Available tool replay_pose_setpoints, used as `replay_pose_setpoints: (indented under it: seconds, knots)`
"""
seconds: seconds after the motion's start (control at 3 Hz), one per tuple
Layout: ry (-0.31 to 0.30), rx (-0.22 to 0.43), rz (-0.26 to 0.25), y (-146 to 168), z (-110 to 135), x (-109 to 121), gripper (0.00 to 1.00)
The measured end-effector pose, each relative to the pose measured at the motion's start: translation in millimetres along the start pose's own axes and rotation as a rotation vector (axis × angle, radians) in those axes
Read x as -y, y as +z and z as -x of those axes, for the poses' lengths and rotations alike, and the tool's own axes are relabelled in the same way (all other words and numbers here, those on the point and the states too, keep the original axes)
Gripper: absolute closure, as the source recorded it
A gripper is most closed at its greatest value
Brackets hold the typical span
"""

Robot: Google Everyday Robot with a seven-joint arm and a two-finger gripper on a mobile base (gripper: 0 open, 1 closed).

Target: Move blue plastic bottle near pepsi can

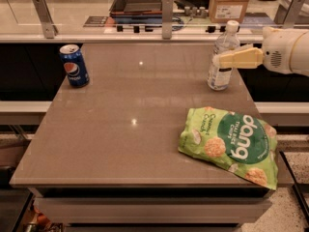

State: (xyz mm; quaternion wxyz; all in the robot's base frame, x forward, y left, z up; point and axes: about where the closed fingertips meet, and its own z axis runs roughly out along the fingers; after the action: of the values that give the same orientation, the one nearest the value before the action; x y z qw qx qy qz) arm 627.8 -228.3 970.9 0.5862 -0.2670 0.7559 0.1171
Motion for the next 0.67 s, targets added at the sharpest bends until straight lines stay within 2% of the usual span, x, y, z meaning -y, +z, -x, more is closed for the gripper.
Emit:
replay_pose_setpoints:
  seconds: [0.33, 0.67]
  knots:
    - [0.072, 0.078, 0.007, 22.4, -10.1, -1.2, 0.0]
    - [0.117, 0.125, 0.03, 39.9, -18.7, -10.1, 0.0]
